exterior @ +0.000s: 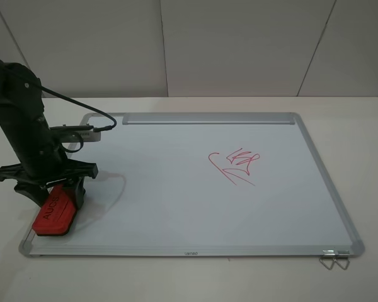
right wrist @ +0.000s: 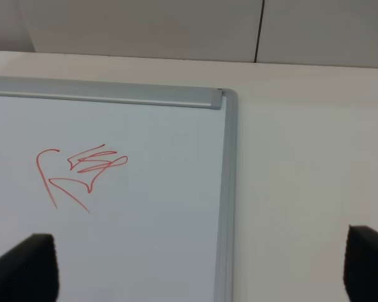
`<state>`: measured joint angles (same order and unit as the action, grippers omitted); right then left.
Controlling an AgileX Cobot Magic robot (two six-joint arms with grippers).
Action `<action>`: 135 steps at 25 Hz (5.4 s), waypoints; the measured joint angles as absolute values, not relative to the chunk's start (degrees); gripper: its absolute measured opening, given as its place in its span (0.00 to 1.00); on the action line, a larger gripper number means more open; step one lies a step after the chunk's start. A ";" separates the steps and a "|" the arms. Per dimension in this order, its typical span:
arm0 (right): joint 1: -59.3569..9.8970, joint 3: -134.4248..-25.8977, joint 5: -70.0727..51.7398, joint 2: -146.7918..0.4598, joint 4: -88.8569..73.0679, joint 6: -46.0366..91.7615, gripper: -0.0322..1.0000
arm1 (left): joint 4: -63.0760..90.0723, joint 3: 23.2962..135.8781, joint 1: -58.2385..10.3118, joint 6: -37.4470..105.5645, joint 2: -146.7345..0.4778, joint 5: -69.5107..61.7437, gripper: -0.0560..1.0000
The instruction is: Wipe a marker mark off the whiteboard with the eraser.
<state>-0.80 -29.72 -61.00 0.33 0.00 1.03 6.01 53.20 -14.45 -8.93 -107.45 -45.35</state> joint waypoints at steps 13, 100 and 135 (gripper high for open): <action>-0.80 -29.72 -61.00 0.33 0.00 1.03 0.83 | 5.67 53.20 -14.45 -9.77 -107.45 -44.25 0.66; -0.80 -29.72 -61.00 0.33 0.00 1.03 0.83 | 6.52 29.33 -14.45 2.40 -8.37 -60.90 0.78; -0.80 -29.72 -61.00 0.33 0.00 1.03 0.83 | 4.61 28.82 -0.83 0.69 0.32 -60.74 0.78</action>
